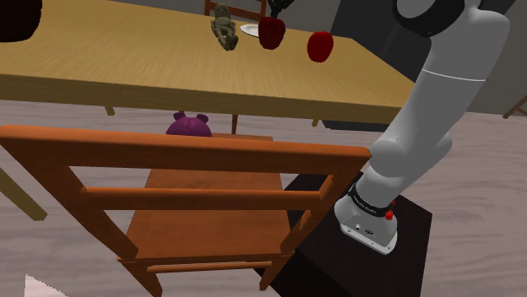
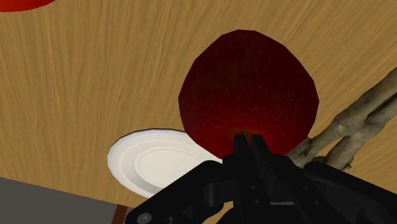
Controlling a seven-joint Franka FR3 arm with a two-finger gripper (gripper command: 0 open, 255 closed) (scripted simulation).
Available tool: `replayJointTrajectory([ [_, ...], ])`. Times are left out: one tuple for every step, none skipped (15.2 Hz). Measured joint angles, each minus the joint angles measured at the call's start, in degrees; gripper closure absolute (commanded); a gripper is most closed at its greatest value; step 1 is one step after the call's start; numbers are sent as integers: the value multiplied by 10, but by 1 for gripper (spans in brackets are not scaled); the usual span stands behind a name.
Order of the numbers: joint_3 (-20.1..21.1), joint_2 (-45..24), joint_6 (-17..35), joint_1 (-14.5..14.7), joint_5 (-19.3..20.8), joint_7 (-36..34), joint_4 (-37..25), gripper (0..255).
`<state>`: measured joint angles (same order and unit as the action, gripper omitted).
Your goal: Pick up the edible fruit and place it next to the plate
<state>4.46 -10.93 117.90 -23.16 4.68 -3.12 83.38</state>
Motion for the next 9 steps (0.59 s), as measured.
replayJointTrajectory([
  [0, 0, 0, 0, 0, 0, 0, 255],
  [0, 0, 0, 0, 0, 0, 1, 255],
  [0, 0, 1, 0, 0, 0, 1, 0],
  [0, 0, 1, 0, 0, 0, 1, 0],
  [0, 0, 1, 0, 0, 0, 1, 0],
  [0, 0, 1, 0, 0, 0, 1, 0],
  [0, 0, 1, 0, 0, 0, 1, 0],
  [0, 0, 1, 0, 0, 0, 1, 0],
  [0, 0, 1, 0, 0, 0, 1, 0],
])
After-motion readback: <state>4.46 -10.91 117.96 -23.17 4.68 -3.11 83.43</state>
